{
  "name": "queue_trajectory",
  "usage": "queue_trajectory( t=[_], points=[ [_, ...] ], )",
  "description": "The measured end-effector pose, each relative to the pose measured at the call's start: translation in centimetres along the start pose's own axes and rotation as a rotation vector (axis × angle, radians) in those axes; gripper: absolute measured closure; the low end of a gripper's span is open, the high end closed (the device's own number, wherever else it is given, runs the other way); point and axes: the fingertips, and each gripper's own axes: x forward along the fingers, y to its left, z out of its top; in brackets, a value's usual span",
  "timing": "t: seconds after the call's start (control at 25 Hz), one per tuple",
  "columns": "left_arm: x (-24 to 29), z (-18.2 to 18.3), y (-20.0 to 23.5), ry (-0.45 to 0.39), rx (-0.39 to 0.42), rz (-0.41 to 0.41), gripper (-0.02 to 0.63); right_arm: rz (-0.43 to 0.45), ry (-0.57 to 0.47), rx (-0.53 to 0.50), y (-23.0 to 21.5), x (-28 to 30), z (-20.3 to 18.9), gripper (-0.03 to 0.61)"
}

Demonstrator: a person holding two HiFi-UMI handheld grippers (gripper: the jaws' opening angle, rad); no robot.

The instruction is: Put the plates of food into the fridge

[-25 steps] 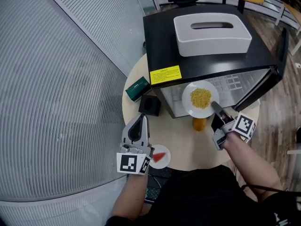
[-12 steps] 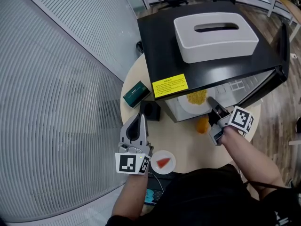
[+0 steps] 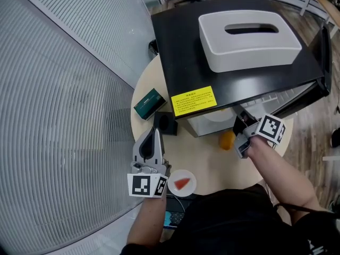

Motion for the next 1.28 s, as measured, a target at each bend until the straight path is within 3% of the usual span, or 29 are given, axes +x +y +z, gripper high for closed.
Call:
queue_trajectory(
  t=[0.52, 0.68, 1.04, 1.28],
  points=[
    [0.0, -0.1, 1.8, -0.023, -0.013, 0.026, 0.609, -0.051, 0.023, -0.048, 0.3, 2.4, -0.3, 0.56],
    [0.1, -0.4, 1.9, -0.021, -0.018, 0.028, 0.607, -0.076, 0.03, -0.11, 0.5, 2.8, -0.1, 0.56],
    [-0.1, -0.5, 2.3, -0.018, -0.016, 0.045, 0.607, -0.174, 0.154, -0.448, 0.2, 4.3, -0.5, 0.538],
    [-0.1, 0.1, 2.1, -0.024, -0.009, 0.048, 0.607, -0.272, 0.222, -0.734, -0.8, 4.4, -0.2, 0.506]
  ],
)
